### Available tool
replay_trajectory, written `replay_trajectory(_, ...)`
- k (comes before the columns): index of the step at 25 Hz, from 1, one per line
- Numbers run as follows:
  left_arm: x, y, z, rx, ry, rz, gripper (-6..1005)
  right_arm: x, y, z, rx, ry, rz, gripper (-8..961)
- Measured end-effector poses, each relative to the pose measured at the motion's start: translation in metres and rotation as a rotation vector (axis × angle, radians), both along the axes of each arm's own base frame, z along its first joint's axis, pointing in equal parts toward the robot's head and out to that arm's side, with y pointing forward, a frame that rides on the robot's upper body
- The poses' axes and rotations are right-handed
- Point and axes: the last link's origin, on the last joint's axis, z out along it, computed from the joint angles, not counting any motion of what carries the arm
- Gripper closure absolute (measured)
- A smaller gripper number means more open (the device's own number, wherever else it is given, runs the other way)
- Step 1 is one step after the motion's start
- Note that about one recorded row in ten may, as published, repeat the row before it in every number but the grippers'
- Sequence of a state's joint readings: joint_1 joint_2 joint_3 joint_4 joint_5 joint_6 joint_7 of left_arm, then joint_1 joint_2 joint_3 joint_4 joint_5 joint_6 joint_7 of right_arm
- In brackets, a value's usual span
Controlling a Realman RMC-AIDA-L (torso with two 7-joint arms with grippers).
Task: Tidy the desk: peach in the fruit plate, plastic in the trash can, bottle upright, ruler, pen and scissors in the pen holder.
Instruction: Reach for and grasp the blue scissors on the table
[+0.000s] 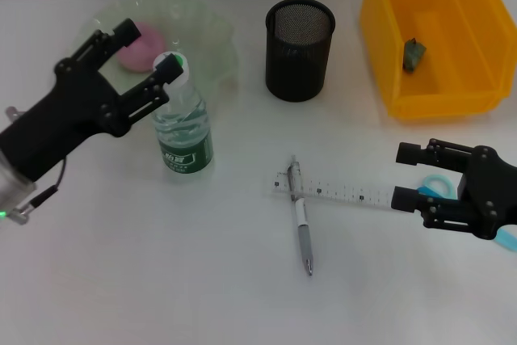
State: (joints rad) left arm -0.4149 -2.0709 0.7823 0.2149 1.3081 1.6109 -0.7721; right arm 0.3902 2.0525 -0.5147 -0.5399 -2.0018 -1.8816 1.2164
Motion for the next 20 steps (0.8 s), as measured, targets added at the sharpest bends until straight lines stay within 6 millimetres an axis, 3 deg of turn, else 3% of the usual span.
replay_trajectory(2,0.003,-0.005,0.006,0.002,-0.026,-0.040,162,-0.001,0.000,0.001,0.001,0.005,0.002,204)
replay_trajectory(4,0.009,-0.029,0.032,-0.068,-0.086,-0.196,164,-0.002,0.000,0.003,0.000,0.012,0.007,204)
replay_trajectory(8,0.009,-0.049,0.039,-0.222,-0.021,-0.310,167,-0.004,0.005,0.013,0.009,0.021,0.010,204)
replay_trajectory(14,0.002,-0.059,0.012,-0.439,0.112,-0.311,167,-0.028,0.040,0.057,-0.078,-0.114,-0.019,204)
replay_trajectory(15,0.000,-0.055,-0.007,-0.497,0.171,-0.262,167,-0.038,0.047,0.064,-0.116,-0.179,-0.012,204)
replay_trajectory(20,0.002,-0.047,-0.033,-0.544,0.236,-0.203,167,-0.079,0.063,0.079,-0.253,-0.581,-0.033,205)
